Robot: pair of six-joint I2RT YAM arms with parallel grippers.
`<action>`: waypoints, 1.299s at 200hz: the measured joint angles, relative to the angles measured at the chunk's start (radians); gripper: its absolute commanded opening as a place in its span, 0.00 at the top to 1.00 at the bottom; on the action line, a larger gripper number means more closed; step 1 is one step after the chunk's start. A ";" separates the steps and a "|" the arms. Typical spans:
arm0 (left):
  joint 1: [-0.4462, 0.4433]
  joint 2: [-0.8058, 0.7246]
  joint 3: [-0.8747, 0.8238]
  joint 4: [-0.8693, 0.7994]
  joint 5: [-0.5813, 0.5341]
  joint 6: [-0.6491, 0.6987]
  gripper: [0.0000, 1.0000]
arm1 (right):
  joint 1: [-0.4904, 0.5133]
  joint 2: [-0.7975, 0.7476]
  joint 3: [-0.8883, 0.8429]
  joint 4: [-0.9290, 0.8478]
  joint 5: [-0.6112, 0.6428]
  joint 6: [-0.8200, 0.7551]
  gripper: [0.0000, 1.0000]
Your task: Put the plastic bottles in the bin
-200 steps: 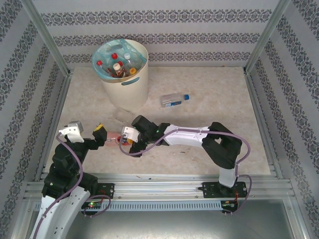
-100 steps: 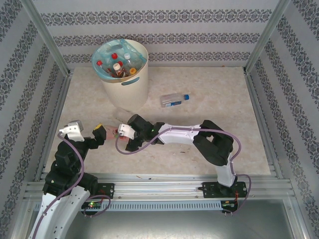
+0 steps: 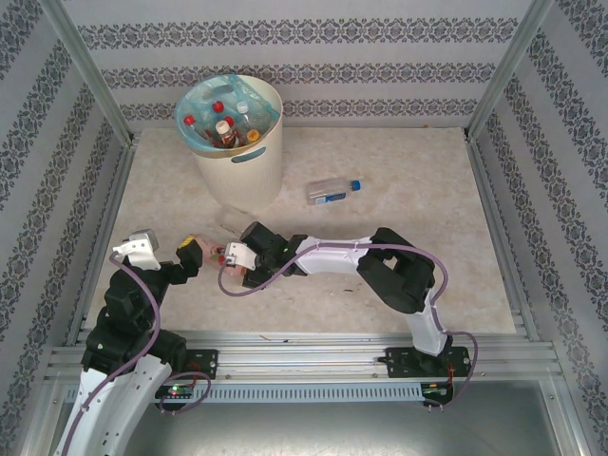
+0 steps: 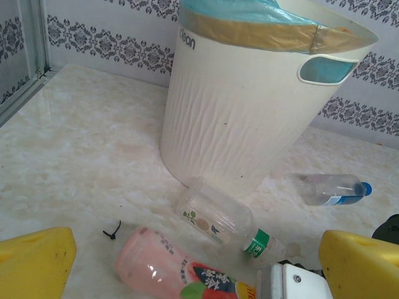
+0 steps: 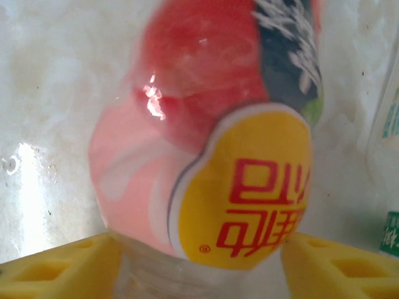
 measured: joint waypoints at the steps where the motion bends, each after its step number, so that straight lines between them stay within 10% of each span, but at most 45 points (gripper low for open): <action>1: 0.000 0.000 0.000 0.000 0.000 0.000 0.00 | 0.000 0.000 0.000 0.000 0.000 0.002 0.43; 107: 0.000 0.000 0.006 -0.008 -0.003 -0.019 0.00 | 0.000 -0.348 -0.275 0.014 0.010 0.122 0.77; 181: 0.000 0.081 0.084 -0.013 -0.021 0.025 0.00 | 0.008 -0.441 -0.385 0.071 -0.002 0.196 0.34; 260: 0.000 0.090 0.028 -0.014 -0.018 0.029 0.00 | 0.016 -0.082 -0.097 0.116 0.006 0.172 0.40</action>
